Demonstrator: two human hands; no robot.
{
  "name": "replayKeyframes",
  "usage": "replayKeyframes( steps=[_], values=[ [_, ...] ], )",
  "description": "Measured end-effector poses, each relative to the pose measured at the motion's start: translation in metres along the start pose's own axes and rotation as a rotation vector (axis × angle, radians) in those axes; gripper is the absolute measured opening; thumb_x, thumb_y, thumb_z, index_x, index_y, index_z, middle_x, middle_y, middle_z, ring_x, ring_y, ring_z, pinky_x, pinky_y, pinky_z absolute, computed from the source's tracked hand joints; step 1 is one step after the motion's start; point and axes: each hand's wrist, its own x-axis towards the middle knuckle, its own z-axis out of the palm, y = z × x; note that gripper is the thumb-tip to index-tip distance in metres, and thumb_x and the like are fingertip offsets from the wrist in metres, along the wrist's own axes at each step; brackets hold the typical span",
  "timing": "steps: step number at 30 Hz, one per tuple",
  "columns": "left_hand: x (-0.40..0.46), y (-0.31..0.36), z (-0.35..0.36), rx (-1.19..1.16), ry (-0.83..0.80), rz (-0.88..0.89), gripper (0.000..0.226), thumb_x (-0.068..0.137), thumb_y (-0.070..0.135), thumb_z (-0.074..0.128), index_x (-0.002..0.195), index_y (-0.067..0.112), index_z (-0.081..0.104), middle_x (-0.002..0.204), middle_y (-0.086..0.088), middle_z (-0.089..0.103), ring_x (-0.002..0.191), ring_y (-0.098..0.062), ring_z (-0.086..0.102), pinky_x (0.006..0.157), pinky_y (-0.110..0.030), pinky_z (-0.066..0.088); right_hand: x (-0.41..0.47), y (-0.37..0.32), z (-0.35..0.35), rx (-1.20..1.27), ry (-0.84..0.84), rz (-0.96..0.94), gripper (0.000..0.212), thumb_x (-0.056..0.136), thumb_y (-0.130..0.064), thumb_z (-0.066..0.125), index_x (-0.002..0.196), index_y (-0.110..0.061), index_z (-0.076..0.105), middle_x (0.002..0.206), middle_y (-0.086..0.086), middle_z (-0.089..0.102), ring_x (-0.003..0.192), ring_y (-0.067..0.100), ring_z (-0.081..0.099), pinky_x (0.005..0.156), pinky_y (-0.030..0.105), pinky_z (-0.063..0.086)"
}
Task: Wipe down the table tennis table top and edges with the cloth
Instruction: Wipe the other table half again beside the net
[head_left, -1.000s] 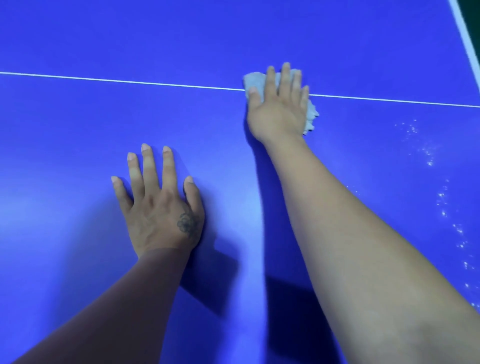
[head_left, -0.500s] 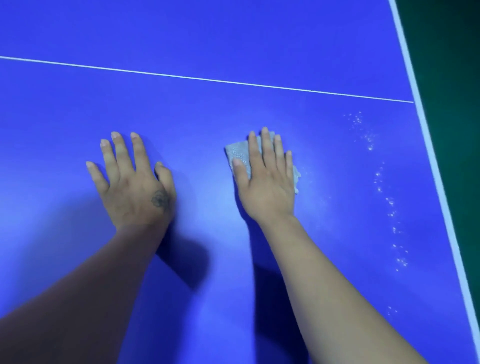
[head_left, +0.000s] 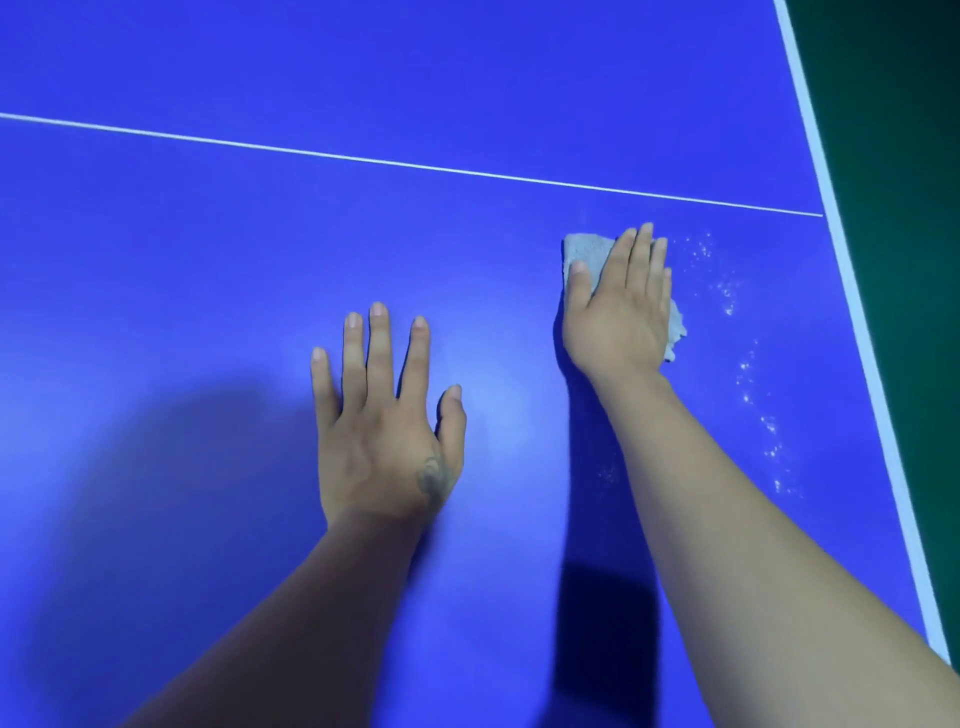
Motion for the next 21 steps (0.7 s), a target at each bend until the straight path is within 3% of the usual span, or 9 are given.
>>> replayKeyframes(
  steps=[6,10,13,15,21],
  values=[
    [0.002,0.003,0.000,0.021,0.010,-0.018,0.071,0.105,0.053,0.032,0.169,0.022,0.028,0.178,-0.012,0.016,0.165,-0.031,0.010,0.130,-0.061,0.012,0.048,-0.062,0.011,-0.001,-0.007,-0.120,0.075,0.113,-0.050,0.021,0.171,-0.004,0.003,0.180,0.011,-0.002,0.166,0.029,-0.008,0.134,0.043,-0.007],
    [0.001,-0.001,0.003,-0.005,0.035,0.004,0.070,0.105,0.053,0.034,0.167,0.021,0.033,0.176,-0.014,0.020,0.165,-0.033,0.015,0.129,-0.062,0.014,0.012,-0.088,0.023,0.067,0.034,-0.323,0.075,0.111,-0.050,0.026,0.170,-0.004,0.017,0.179,0.013,0.011,0.167,0.030,0.003,0.134,0.044,-0.003],
    [0.000,0.000,0.003,-0.007,0.051,0.003,0.069,0.105,0.052,0.034,0.167,0.021,0.034,0.176,-0.013,0.021,0.164,-0.033,0.016,0.130,-0.062,0.014,-0.031,-0.074,0.027,0.127,0.076,-0.429,0.075,0.109,-0.051,0.027,0.167,-0.004,0.030,0.177,0.012,0.022,0.166,0.029,0.014,0.135,0.045,0.007],
    [0.000,0.000,0.003,-0.009,0.052,0.000,0.068,0.106,0.050,0.032,0.167,0.021,0.034,0.176,-0.013,0.022,0.165,-0.031,0.015,0.130,-0.062,0.013,-0.054,-0.050,0.025,0.114,0.068,-0.460,0.072,0.111,-0.051,0.031,0.168,-0.007,0.029,0.178,0.009,0.020,0.166,0.025,0.011,0.135,0.045,0.011],
    [0.002,0.000,0.003,-0.027,0.067,-0.001,0.064,0.106,0.041,0.032,0.166,0.019,0.037,0.174,-0.014,0.027,0.164,-0.033,0.017,0.130,-0.063,0.013,-0.056,0.008,0.011,0.060,0.037,-0.388,0.073,0.112,-0.054,0.029,0.171,-0.012,0.022,0.180,0.003,0.011,0.167,0.020,0.003,0.135,0.043,0.005]
  ],
)
